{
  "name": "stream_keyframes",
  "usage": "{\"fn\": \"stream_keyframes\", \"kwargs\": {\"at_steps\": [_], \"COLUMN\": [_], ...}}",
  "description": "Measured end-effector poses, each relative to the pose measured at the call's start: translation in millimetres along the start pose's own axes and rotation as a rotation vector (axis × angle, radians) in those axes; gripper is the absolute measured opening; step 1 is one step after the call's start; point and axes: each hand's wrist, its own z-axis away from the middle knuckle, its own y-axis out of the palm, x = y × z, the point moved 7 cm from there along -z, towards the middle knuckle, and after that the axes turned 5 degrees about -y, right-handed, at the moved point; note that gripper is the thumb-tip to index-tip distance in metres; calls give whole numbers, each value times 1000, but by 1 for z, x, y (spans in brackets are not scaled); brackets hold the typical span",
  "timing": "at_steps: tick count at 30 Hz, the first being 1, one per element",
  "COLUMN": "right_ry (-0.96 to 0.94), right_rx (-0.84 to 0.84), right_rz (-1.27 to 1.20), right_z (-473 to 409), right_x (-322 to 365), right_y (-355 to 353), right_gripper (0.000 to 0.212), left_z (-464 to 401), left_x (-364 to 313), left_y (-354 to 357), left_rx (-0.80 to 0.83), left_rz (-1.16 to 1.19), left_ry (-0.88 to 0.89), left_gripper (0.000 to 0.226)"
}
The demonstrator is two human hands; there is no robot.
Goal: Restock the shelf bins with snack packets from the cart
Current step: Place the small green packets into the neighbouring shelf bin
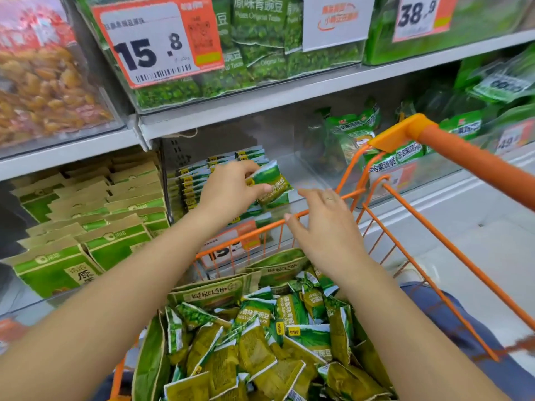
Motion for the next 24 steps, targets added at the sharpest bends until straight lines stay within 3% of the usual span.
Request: {"fn": "stream_keyframes", "kwargs": {"at_steps": [3, 8, 14, 16, 20, 24], "right_ry": [62, 79, 36, -21, -267, -293], "right_rx": [111, 61, -3, -11, 176, 350], "right_rz": [59, -39, -137, -172, 55, 307], "right_z": [2, -1, 1, 4, 21, 28], "right_x": [-9, -9, 1, 12, 44, 34], "right_y": [9, 0, -10, -6, 35, 69], "right_gripper": [55, 48, 31, 24, 23, 36], "left_z": [-19, -33, -31, -23, 31, 92], "left_x": [6, 8, 11, 12, 17, 31], "left_y": [40, 67, 70, 52, -11, -18], "left_rx": [177, 258, 459, 409, -19, -1], "left_rz": [-72, -311, -248, -96, 115, 221], "left_ry": [-78, -66, -142, -145, -88, -39], "left_gripper": [24, 26, 21, 28, 20, 19]}}
